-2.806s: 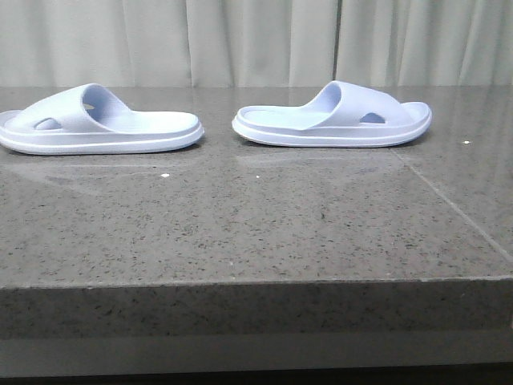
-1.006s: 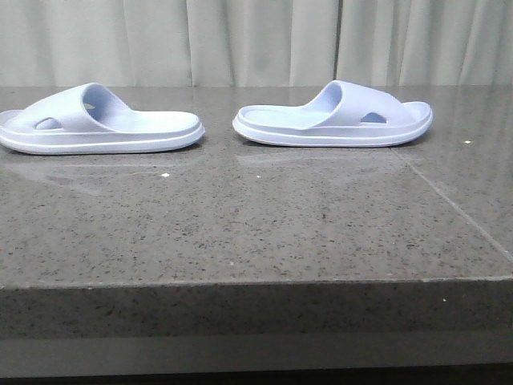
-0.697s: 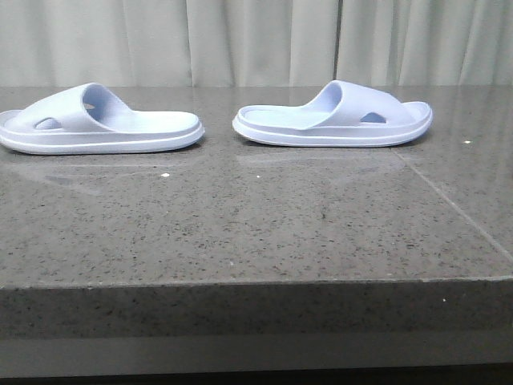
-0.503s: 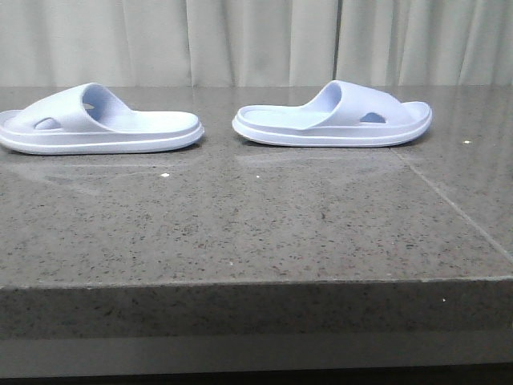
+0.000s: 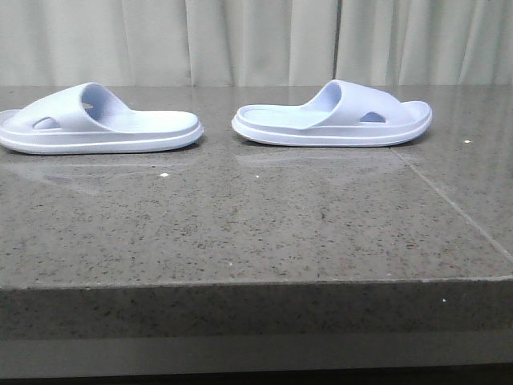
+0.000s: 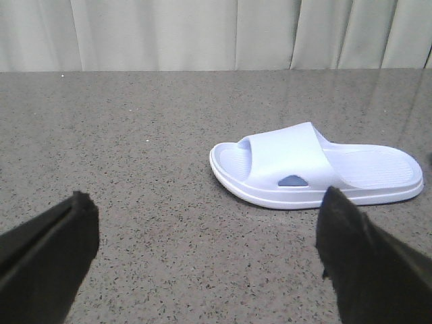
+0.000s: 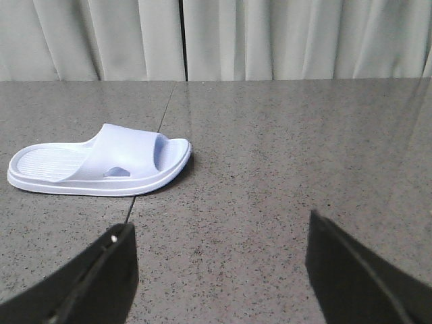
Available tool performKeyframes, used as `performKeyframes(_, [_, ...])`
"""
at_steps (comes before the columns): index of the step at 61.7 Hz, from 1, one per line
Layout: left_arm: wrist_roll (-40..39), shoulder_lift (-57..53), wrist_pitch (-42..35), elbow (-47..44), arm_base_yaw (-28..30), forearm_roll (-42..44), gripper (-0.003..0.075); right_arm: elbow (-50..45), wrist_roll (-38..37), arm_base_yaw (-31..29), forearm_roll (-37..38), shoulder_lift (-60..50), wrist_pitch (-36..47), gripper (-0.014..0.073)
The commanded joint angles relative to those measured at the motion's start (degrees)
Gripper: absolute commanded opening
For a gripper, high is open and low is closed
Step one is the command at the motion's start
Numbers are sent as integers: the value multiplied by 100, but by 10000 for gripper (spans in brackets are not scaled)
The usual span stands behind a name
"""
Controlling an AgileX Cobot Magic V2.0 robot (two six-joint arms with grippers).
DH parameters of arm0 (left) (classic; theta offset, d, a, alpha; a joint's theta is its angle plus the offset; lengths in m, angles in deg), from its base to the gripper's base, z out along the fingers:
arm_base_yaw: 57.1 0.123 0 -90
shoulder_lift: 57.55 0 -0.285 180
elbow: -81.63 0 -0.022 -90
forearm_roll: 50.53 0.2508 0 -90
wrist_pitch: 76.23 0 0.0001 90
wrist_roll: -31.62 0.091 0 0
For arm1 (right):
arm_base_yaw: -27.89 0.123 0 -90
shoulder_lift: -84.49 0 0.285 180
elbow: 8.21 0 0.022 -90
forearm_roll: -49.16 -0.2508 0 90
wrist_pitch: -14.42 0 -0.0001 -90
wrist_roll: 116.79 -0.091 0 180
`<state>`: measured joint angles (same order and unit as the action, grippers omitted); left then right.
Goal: Insert blue slippers together front up
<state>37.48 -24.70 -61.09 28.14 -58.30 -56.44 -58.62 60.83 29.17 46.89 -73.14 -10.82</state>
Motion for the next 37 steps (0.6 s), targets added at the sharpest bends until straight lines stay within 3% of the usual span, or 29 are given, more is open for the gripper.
performKeyframes(1, [-63, 86, -498, 213, -42, -62, 639, 202, 31, -42, 83, 100, 504, 544])
performKeyframes(24, [-63, 149, -502, 236, -42, -336, 639, 231, 25, -42, 51, 158, 502, 544])
performKeyframes(37, [-63, 1114, 1, 1044, -42, -724, 639, 616, 25, -42, 11, 985, 474, 544])
